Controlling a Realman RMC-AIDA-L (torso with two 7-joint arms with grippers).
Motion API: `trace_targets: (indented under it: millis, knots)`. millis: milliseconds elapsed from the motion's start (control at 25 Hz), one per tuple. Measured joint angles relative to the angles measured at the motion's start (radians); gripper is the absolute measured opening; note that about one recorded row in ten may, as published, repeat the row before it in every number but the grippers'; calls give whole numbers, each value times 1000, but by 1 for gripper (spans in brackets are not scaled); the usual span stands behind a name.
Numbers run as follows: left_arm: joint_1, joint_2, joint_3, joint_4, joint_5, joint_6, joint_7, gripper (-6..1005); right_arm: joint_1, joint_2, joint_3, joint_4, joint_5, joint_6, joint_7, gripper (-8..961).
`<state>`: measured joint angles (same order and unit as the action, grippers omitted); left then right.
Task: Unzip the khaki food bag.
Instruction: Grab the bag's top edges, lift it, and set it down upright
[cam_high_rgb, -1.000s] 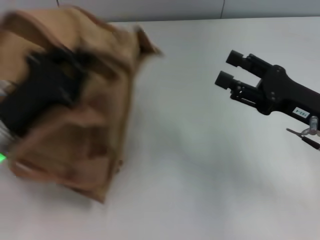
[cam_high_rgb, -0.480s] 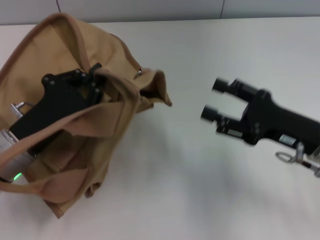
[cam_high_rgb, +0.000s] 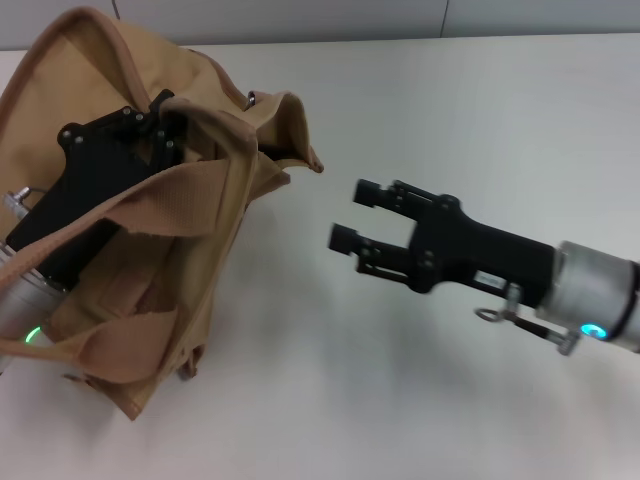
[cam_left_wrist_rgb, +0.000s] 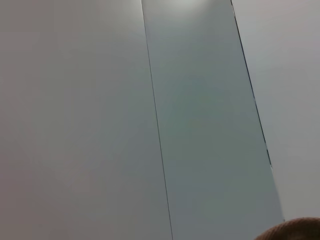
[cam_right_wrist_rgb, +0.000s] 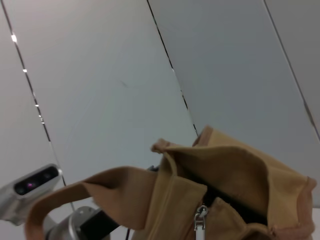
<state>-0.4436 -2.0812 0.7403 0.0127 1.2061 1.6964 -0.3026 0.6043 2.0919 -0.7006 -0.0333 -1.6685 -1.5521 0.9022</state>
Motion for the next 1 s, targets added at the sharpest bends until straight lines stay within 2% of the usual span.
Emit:
trace_targets:
  millis: [400, 600, 1000]
  knots:
    - [-4, 0, -6, -13, -1, 32, 2, 68, 146, 1, -2, 120, 1, 109, -29, 606]
    - [-5, 0, -5, -21, -1, 34, 2, 69, 185, 0, 0, 148, -18, 138, -29, 443]
    - [-19, 0, -5, -36, 3, 52, 2, 71, 224, 0, 10, 166, -31, 158, -30, 440]
